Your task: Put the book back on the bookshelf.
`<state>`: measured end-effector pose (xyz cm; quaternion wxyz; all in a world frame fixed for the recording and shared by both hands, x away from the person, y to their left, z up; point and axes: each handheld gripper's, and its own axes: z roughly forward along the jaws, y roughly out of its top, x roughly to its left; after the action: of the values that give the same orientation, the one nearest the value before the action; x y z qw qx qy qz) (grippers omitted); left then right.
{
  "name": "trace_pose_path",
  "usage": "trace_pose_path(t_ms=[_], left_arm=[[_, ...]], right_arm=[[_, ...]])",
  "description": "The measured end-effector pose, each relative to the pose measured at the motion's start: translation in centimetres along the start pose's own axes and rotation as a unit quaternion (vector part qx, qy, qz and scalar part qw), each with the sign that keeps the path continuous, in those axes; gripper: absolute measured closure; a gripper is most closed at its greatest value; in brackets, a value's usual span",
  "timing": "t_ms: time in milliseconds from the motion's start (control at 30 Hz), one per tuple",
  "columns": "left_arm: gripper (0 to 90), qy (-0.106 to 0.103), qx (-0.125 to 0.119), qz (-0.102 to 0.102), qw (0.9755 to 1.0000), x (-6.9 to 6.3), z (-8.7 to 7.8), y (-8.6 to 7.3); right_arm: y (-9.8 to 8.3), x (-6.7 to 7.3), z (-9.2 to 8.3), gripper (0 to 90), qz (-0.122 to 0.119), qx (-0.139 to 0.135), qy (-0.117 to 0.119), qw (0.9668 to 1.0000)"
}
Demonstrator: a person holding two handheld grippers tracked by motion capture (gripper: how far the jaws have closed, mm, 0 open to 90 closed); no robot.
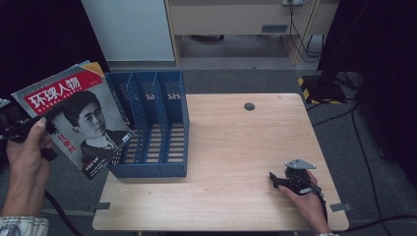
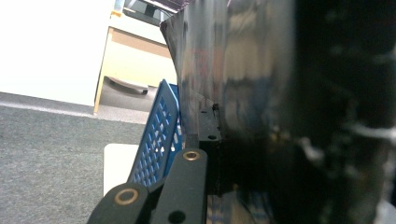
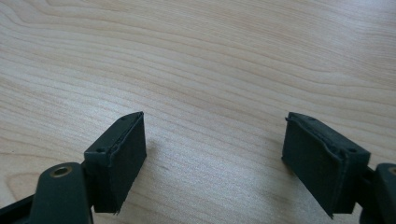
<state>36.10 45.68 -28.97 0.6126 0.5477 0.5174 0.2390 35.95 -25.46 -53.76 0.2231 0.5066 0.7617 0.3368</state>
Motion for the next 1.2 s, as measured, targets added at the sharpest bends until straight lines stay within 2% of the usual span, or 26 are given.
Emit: trace_pose_path(t_ms=[267, 400, 567, 800, 1033, 1200], left_arm=[[86.7, 0.002, 0.001, 0.003, 1.0000, -0.1, 1.5, 0.2], [86.7, 0.012, 0.008, 0.019, 0.9997, -0.3, 2.6, 0.3], [86.7, 0.017, 0.012, 0.022, 0.9995, -0.1, 3.0, 0.4], [86.7, 0.015, 0.005, 0.025, 0.9996, -0.3, 4.0, 0.4], [86.7, 0.018, 0.007, 0.043, 0.9989, -0.6, 5.5, 0.2], [86.7, 0.018, -0.005, 0.043, 0.9989, -0.5, 6.6, 0.1]], right_arm=[[0.0, 0.0, 0.0, 21.7, 0.000, 0.000, 0.000, 1.0000], [0.0, 0.0, 0.0, 21.7, 0.000, 0.000, 0.000, 1.0000], [0.0, 0.0, 0.0, 21.7, 0.000, -0.001, -0.001, 1.0000], [0.0, 0.0, 0.0, 21.7, 0.000, -0.001, -0.001, 1.0000], [0.0, 0.0, 0.0, 21.7, 0.000, -0.001, -0.001, 1.0000], [0.0, 0.0, 0.0, 21.7, 0.000, -0.001, -0.001, 1.0000]])
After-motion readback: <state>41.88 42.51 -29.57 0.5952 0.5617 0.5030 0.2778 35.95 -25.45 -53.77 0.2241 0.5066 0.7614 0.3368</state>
